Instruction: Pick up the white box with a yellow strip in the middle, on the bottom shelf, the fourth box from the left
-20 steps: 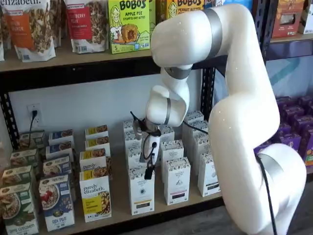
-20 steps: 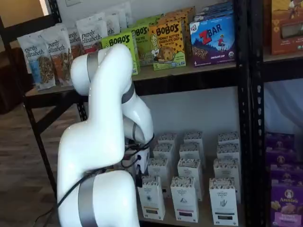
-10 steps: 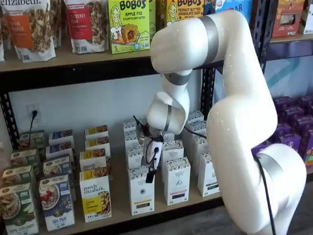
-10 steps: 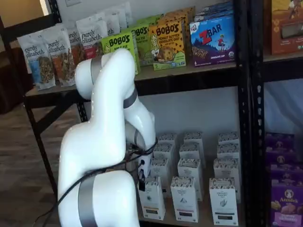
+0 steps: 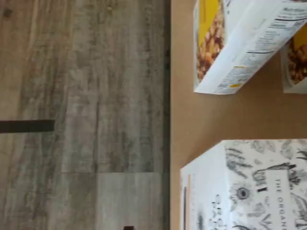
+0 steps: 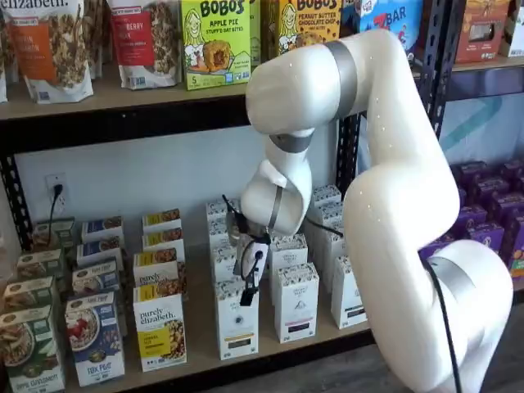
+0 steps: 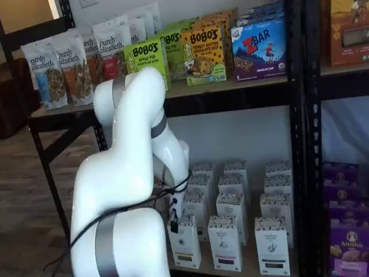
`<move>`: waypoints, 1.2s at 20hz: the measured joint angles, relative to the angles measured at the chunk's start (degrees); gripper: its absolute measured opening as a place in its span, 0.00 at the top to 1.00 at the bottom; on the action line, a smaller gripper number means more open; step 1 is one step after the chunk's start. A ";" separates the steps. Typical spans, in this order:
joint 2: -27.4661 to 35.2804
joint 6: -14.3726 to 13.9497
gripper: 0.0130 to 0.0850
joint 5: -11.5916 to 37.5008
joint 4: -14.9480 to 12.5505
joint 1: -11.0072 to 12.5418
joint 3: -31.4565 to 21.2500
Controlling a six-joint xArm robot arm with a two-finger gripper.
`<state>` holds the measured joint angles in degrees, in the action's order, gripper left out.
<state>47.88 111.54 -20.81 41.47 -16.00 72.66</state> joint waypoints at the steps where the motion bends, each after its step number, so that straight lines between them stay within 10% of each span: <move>1: 0.40 0.16 0.00 0.48 0.26 -0.09 0.40; 24: 10.69 -14.43 0.00 -2.94 -17.31 1.94 13.62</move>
<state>58.56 97.10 -23.75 24.16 -14.07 86.28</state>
